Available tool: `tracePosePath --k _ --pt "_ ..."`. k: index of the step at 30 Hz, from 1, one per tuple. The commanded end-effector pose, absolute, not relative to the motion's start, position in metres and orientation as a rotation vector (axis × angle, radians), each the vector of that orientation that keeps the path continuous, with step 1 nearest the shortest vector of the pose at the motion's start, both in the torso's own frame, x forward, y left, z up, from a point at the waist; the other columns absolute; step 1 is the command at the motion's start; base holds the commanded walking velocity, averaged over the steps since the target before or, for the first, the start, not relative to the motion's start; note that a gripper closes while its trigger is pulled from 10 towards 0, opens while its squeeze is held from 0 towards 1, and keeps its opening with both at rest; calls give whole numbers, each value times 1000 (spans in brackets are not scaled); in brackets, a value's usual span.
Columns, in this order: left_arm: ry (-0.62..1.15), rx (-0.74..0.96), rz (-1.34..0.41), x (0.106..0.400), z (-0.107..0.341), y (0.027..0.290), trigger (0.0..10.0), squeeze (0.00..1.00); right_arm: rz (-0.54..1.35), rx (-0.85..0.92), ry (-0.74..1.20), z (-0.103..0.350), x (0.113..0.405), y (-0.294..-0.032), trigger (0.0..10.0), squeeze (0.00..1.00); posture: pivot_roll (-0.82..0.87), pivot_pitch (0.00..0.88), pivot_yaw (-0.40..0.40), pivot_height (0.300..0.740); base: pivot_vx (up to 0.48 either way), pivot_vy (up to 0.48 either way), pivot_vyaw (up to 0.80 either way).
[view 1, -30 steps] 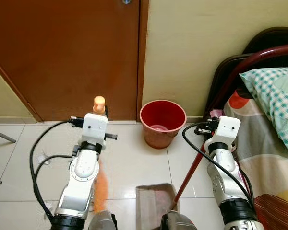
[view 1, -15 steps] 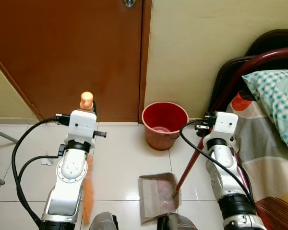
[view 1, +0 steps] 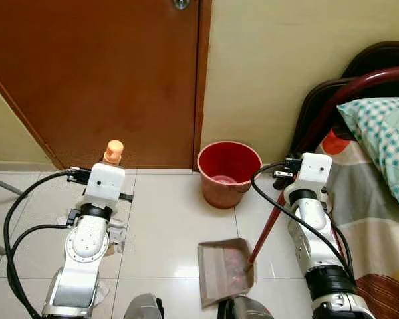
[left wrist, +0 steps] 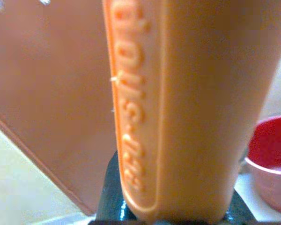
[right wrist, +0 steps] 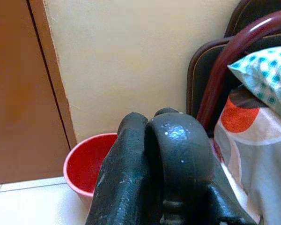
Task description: Sweep floor
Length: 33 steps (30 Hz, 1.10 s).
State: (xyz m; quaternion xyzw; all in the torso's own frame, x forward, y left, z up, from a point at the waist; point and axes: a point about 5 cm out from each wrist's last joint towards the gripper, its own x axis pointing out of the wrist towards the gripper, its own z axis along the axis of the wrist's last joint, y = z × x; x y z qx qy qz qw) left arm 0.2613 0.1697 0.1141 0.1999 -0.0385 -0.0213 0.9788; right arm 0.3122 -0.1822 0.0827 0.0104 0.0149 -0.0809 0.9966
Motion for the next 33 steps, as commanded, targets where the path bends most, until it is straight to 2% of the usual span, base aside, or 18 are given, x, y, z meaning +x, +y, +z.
tracePosePath --k 1,16,23,25,29,33 --pt "-109 416 -76 266 118 163 10000 0 -141 23 -10 92 318 -178 10000 0 29 50 -40 740 0 0 0" --pt "-79 367 -185 279 110 142 10000 0 -145 15 -22 96 323 -179 10000 0 17 49 -38 740 0 0 0" --pt "-35 324 -322 278 101 126 10000 0 -149 15 -14 95 325 -180 10000 0 16 47 -36 740 0 0 0" --pt "-29 313 -412 276 100 113 10000 0 -188 70 21 90 326 -183 10000 0 14 42 -33 740 0 0 0" --pt "-29 293 -459 278 101 104 10000 0 -233 100 82 79 324 -189 10000 0 15 40 -32 740 0 0 0" --pt "-10 275 -500 277 100 99 10000 0 -297 138 228 59 317 -196 10000 0 15 41 -29 740 0 0 0"
